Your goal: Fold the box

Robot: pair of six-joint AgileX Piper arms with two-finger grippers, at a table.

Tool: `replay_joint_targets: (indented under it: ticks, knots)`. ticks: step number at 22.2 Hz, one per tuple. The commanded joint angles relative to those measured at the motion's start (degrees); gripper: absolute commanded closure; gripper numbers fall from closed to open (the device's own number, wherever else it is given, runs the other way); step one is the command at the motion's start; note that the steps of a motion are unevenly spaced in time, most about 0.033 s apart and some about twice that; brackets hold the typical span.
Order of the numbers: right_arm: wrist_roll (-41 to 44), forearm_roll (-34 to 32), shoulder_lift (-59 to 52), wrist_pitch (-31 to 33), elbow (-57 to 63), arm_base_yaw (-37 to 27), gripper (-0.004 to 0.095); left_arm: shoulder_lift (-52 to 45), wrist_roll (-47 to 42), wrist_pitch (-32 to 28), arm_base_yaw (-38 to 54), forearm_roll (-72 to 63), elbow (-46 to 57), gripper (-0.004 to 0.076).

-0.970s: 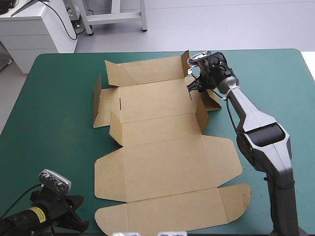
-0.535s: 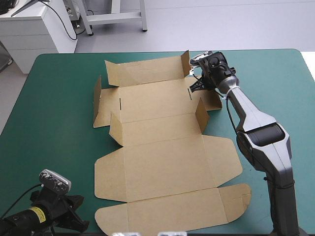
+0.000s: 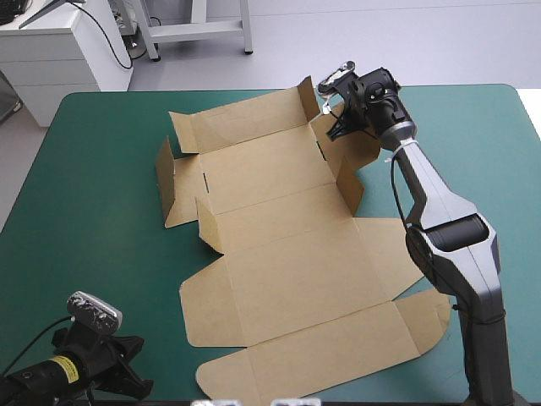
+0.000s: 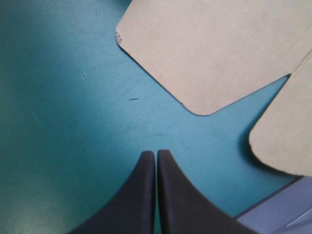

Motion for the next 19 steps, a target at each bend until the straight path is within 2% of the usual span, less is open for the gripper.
replay_joint_targets:
  ticks: [1,2,5,12,19]
  knots:
    - [-13.1,2.3,-3.8,-5.3,-5.0,0.0,0.0929,0.4,0.1,-2.3,-0.2,-1.0,-1.2,0.0731]
    - [-22.1,5.9,-3.8,-6.5,-6.3,0.0,0.0929,0.4,0.1,-2.3,-0.2,-1.0,-1.2,0.0731]
    - [-34.0,12.8,-3.8,-7.7,-7.1,0.0,0.0929,0.4,0.1,-2.3,-0.2,-1.0,-1.2,0.0731]
    - [-45.9,23.8,-3.9,-4.3,-7.2,0.0,0.0929,0.4,-0.2,-2.3,-0.2,-1.0,-1.2,0.0731]
    - [-53.5,34.4,-4.2,-2.9,-7.3,0.0,0.0929,0.4,-0.2,-2.3,-0.2,-1.0,-1.2,0.0731]
